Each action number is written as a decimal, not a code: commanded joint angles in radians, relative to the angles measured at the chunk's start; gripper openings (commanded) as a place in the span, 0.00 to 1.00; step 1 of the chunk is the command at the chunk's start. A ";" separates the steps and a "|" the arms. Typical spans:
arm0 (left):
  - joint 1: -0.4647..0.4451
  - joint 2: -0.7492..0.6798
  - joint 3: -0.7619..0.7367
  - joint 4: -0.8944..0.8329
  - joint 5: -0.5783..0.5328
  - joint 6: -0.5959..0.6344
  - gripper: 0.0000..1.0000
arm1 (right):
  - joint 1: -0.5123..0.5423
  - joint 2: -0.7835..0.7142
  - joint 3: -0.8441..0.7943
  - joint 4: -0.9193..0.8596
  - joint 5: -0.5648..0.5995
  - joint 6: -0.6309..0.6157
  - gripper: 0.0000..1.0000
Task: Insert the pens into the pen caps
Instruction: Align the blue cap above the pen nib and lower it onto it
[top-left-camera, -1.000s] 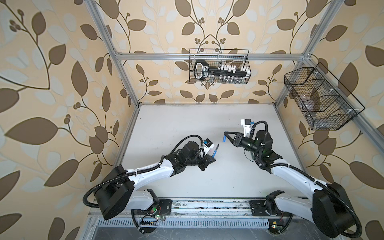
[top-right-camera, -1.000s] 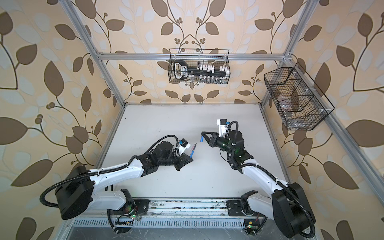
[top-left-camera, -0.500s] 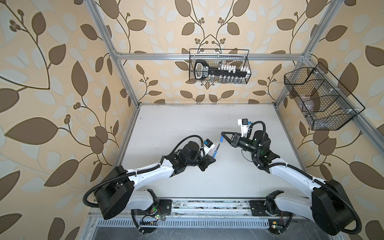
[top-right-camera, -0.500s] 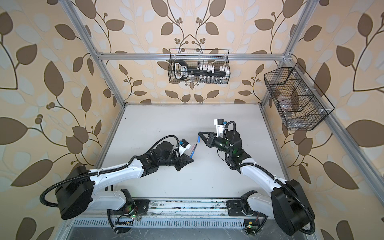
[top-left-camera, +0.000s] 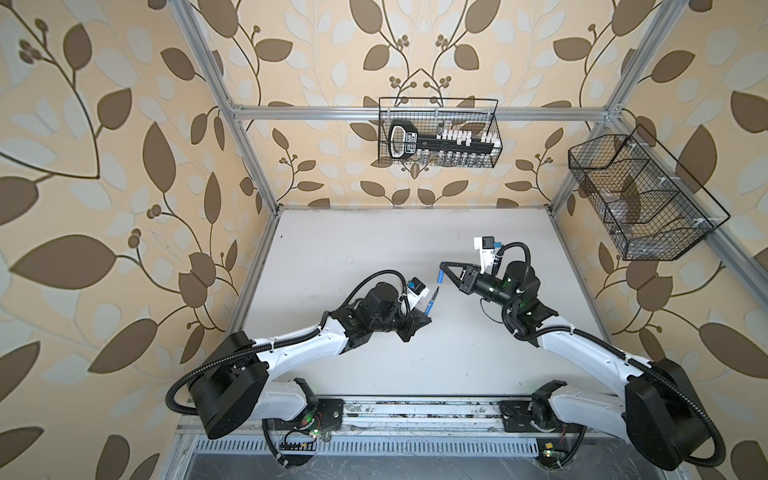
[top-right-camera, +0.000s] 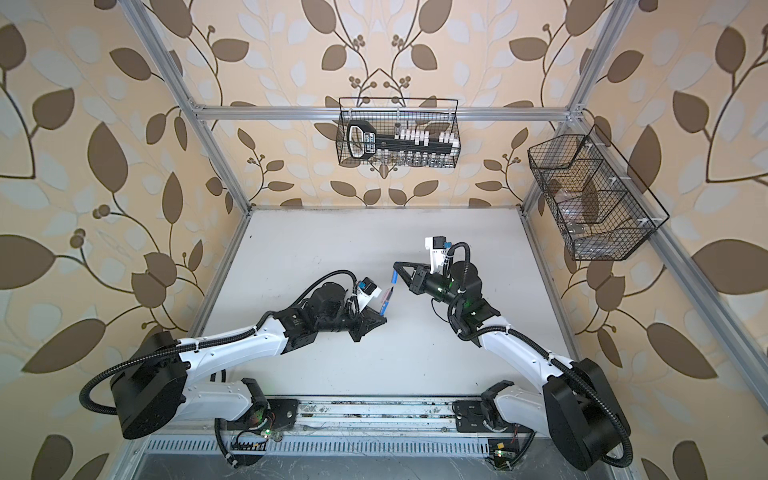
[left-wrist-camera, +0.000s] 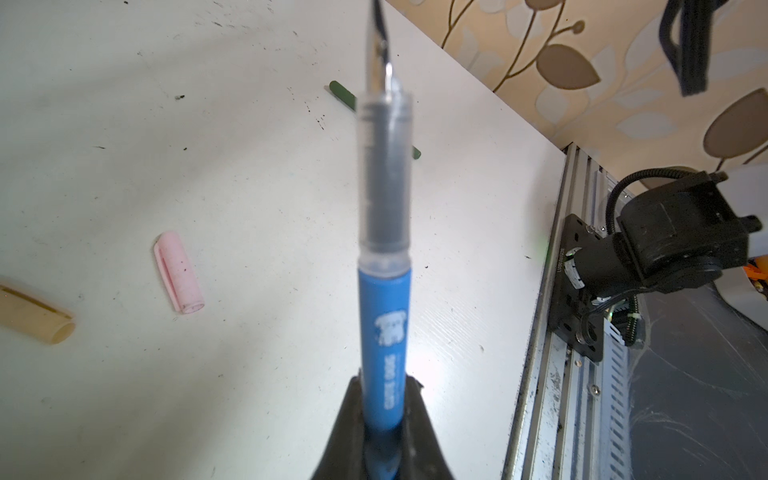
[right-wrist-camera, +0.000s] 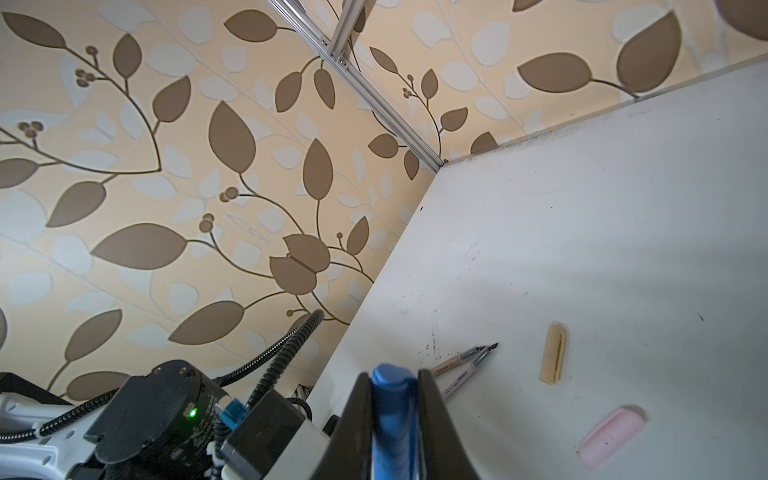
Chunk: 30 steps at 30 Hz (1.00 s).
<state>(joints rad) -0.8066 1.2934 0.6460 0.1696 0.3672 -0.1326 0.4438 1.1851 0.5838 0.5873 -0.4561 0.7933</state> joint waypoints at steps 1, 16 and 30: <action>-0.013 -0.029 0.033 0.042 0.032 0.002 0.00 | 0.014 -0.019 0.024 0.025 0.026 0.010 0.17; -0.013 -0.040 0.028 0.042 0.026 0.002 0.00 | 0.030 -0.050 0.002 0.002 0.055 -0.004 0.17; -0.013 -0.043 0.027 0.045 0.029 0.002 0.00 | 0.027 -0.046 0.004 -0.026 0.067 -0.023 0.17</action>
<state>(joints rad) -0.8066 1.2800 0.6460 0.1703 0.3672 -0.1329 0.4694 1.1385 0.5835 0.5610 -0.3996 0.7776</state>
